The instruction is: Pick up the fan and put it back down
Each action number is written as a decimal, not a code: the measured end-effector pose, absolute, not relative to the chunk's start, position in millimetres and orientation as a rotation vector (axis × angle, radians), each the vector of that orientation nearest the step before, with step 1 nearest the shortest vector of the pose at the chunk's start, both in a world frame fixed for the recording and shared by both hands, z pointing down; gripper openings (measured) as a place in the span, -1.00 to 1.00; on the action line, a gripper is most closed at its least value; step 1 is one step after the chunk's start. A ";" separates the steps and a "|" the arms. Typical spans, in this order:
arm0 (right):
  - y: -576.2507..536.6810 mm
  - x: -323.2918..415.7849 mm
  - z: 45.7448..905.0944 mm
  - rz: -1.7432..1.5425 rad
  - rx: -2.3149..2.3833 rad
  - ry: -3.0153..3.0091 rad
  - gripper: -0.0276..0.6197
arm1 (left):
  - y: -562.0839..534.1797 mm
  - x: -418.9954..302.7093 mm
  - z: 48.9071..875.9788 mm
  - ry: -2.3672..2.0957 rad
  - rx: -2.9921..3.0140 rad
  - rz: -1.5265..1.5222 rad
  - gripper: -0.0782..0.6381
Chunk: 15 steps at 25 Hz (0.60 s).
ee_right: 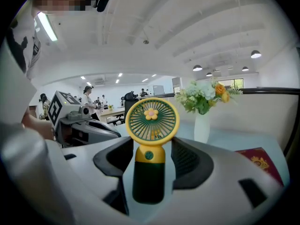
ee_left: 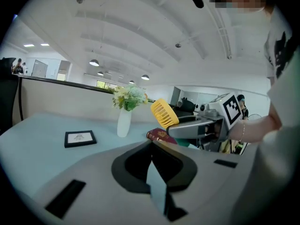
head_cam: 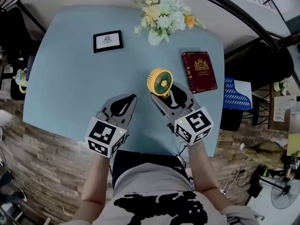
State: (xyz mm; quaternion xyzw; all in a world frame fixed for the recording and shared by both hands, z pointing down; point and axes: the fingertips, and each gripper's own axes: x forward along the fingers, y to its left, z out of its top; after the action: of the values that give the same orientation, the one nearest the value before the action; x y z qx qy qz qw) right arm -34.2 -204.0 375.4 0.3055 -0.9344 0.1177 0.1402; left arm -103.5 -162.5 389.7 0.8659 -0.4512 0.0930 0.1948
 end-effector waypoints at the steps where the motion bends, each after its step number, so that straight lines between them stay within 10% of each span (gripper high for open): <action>1: -205.3 -36.1 380.3 0.348 0.870 -2.690 -0.12 | -161.3 -105.3 394.8 -1.267 2.411 0.262 -0.75; 15: -213.9 -72.9 463.9 0.415 0.656 -2.521 -0.12 | -161.1 -120.6 453.8 -1.272 2.262 0.298 -0.75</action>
State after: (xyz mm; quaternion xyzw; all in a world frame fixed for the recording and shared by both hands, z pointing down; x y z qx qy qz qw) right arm -72.9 -213.9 463.9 0.2409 -0.9255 0.1524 0.2494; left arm -120.6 -161.1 453.8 0.8358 -0.4700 0.1100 0.2615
